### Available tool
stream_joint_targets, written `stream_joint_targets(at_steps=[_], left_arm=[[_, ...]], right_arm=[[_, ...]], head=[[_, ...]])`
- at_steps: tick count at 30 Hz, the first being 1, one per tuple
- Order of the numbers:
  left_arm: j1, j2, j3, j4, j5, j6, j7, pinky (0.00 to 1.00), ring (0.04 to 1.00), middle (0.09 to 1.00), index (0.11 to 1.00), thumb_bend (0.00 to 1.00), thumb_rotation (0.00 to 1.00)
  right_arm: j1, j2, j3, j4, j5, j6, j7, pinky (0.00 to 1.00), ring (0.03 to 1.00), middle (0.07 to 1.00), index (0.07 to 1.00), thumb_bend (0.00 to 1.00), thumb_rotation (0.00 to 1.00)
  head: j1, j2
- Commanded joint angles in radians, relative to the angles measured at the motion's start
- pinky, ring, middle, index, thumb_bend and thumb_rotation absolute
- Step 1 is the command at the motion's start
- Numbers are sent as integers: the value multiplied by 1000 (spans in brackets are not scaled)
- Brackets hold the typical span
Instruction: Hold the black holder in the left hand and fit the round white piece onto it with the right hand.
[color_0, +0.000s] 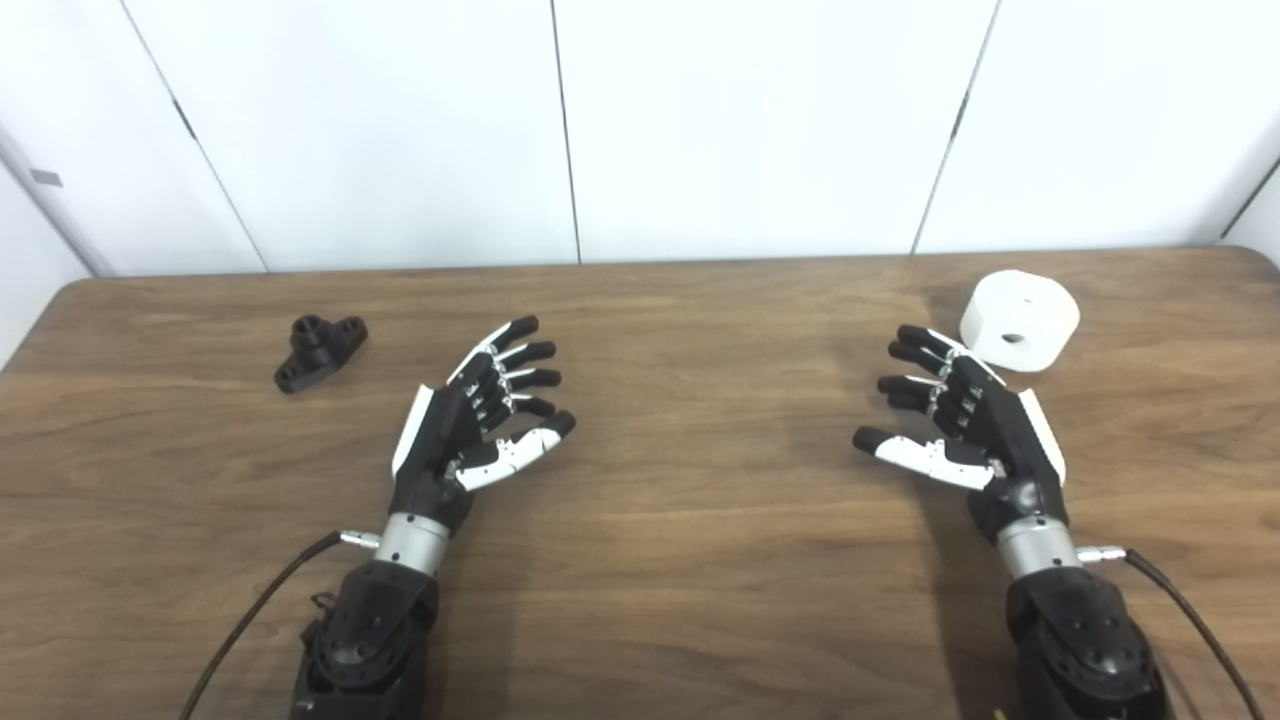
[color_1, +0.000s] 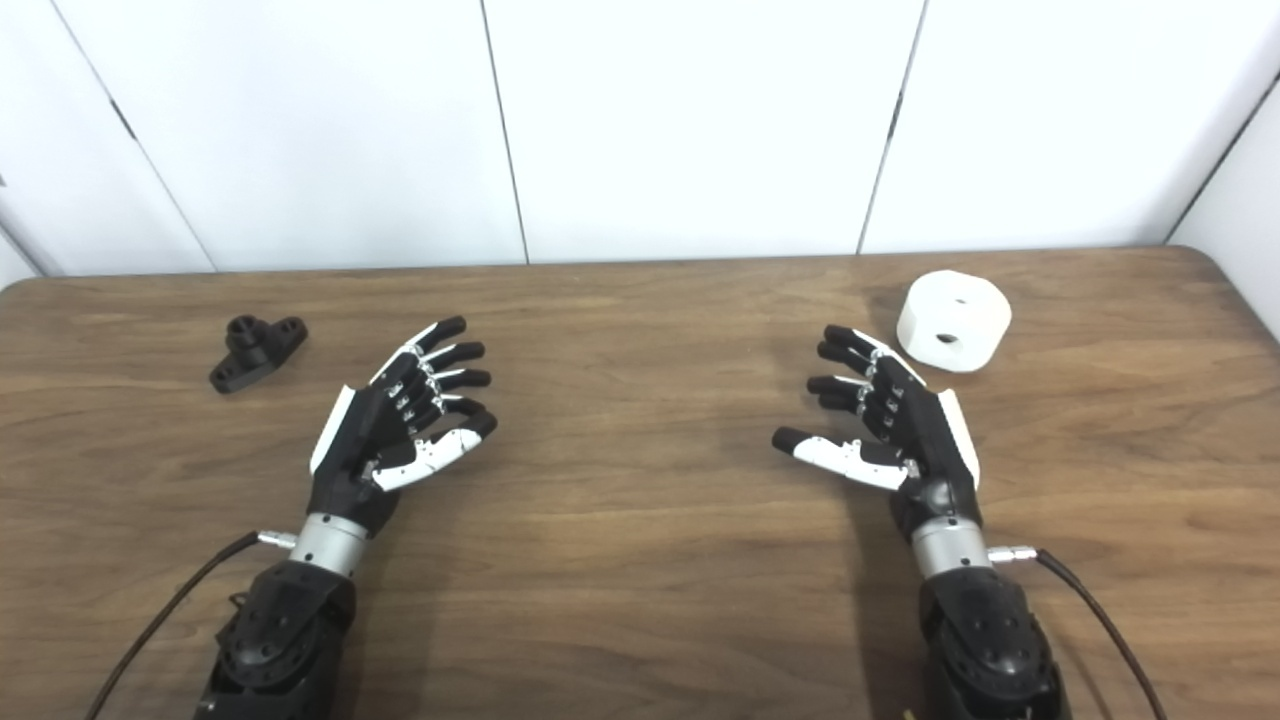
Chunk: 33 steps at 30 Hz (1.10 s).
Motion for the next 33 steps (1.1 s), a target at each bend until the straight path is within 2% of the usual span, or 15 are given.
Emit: stream_joint_targets(at_steps=[1, 7, 18, 21, 23, 24, 26, 28, 29, 30, 33], left_arm=[[0, 2, -1, 22, -6, -22, 0, 590, 722, 796, 863, 639, 38], [1, 1, -3, 17, -4, -23, 0, 589, 722, 792, 857, 633, 15], [-3, 3, -3, 28, -3, -31, -1, 582, 709, 778, 835, 635, 9], [-5, -1, -5, 39, 2, -39, 3, 577, 711, 775, 825, 637, 8], [-9, -7, -11, 50, 21, -51, 13, 575, 703, 771, 811, 628, 1], [-10, -9, -15, 53, 28, -53, 15, 581, 706, 774, 810, 622, 0], [-10, -21, -26, 54, 43, -46, 24, 587, 710, 776, 804, 613, 0], [-10, -37, -36, 64, 53, -40, 30, 600, 715, 779, 801, 624, 2], [-11, -42, -39, 69, 55, -41, 31, 602, 715, 780, 798, 633, 1], [-11, -48, -45, 83, 60, -51, 30, 604, 716, 780, 796, 638, 0], [-14, -63, -56, 123, 64, -81, 31, 598, 721, 786, 805, 623, 0]], right_arm=[[-19, -9, 0, -20, -4, -34, -1, 653, 672, 791, 780, 770, 85], [-18, -8, -2, -19, -1, -31, -1, 628, 680, 797, 779, 776, 89], [-21, -3, -1, -18, 0, -27, -1, 673, 673, 797, 780, 772, 92], [-22, -7, -3, -8, 6, -36, 3, 659, 675, 799, 780, 776, 91], [-24, -15, -10, 7, 24, -53, 12, 616, 667, 796, 778, 770, 75], [-24, -19, -13, 13, 32, -62, 17, 600, 666, 797, 780, 764, 65], [-23, -33, -22, 28, 50, -75, 31, 604, 681, 805, 788, 746, 51], [-23, -43, -33, 46, 62, -78, 37, 610, 686, 811, 791, 745, 51], [-23, -45, -36, 52, 64, -76, 35, 615, 681, 805, 786, 760, 66], [-21, -45, -41, 54, 66, -56, 30, 619, 678, 800, 783, 769, 76], [-20, -46, -49, 56, 74, -26, 32, 646, 699, 804, 795, 748, 60]], head=[[3, 1], [3, 1], [10, -5], [68, -18], [162, -31], [162, -31], [246, -58], [287, -92], [287, -92], [306, -143], [320, -163]])
